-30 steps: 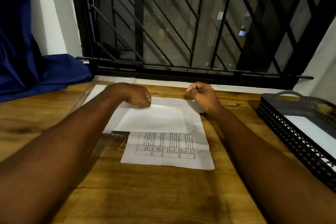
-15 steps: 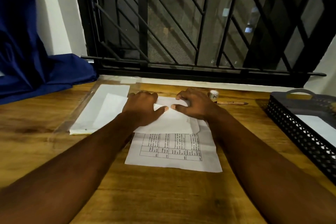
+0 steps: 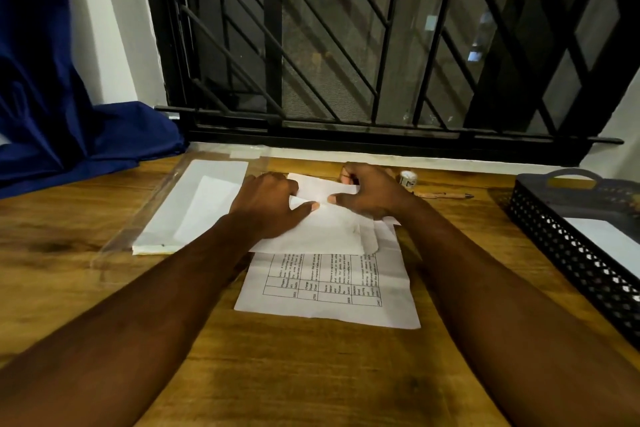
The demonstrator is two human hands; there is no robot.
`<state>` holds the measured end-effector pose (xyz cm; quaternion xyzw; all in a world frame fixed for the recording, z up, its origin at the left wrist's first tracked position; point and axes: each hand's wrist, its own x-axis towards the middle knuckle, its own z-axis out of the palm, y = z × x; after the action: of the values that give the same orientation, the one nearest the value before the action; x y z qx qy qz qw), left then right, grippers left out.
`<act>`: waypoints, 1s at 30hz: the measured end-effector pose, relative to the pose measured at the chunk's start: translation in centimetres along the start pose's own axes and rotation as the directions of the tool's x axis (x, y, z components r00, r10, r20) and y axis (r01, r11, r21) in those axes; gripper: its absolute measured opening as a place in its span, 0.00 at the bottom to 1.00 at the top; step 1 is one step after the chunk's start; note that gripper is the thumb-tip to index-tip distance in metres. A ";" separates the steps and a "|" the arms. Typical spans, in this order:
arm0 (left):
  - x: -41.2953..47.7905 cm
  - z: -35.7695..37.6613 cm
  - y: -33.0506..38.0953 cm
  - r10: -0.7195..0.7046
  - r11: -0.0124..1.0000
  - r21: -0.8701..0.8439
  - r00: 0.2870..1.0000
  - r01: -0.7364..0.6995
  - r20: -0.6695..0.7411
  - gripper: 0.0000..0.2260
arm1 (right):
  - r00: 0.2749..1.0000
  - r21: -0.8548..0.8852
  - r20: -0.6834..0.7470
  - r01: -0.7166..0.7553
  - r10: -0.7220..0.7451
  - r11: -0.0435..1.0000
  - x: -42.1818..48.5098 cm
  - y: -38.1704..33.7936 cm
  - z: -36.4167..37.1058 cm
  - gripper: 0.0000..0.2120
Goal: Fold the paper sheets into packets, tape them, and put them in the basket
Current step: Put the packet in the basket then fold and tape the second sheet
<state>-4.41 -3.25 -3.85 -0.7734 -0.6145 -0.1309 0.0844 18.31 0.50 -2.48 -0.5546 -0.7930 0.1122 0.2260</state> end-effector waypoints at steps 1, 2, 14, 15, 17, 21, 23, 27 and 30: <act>0.0 0.0 -0.1 -0.010 1.000 -0.011 1.000 0.010 0.009 0.32 | 1.000 0.010 -0.006 0.011 -0.011 1.000 0.0 -0.2 -0.3 0.14; 0.1 0.0 -0.2 -0.017 1.000 -0.023 1.000 0.018 0.013 0.32 | 1.000 0.028 -0.012 0.013 -0.013 1.000 0.0 -0.2 -0.6 0.12; 0.6 -0.2 -2.1 -0.093 0.988 -0.134 0.989 0.078 -0.116 0.31 | 0.990 0.329 -0.035 -0.120 0.140 0.937 -0.7 0.6 -7.0 0.07; 0.6 -0.3 -2.2 -0.106 0.984 -0.155 0.989 0.089 -0.102 0.32 | 0.987 0.361 -0.025 -0.140 0.159 0.922 -0.9 0.8 -7.1 0.07; 0.7 -0.3 -2.3 -0.132 0.976 -0.180 0.989 0.120 -0.061 0.34 | 0.981 0.389 0.068 -0.193 0.181 0.901 -1.4 1.3 -7.1 0.08; 0.6 -0.3 -2.6 -0.197 0.948 -0.259 0.980 0.182 -0.036 0.35 | 0.937 0.317 0.277 -0.300 0.215 0.900 -1.8 3.4 -6.3 0.11; 0.5 -0.1 -3.1 -0.233 0.927 -0.310 0.972 0.211 -0.034 0.37 | 0.937 0.335 0.257 -0.316 0.237 0.888 -1.9 4.3 -6.0 0.11; 0.5 0.2 -3.6 -0.281 0.897 -0.361 0.960 0.256 -0.018 0.37 | 0.956 0.319 0.149 -0.289 0.254 0.902 -2.0 4.8 -6.3 0.10; 0.6 0.2 -3.4 -0.291 0.891 -0.368 0.957 0.267 -0.011 0.38 | 0.966 0.301 0.111 -0.258 0.236 0.918 -2.0 4.6 -6.5 0.12</act>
<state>-7.61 -1.87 -3.93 -0.6746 -0.6812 -0.2782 -0.0596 25.81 -0.12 0.72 -0.6028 -0.6964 0.2841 0.2664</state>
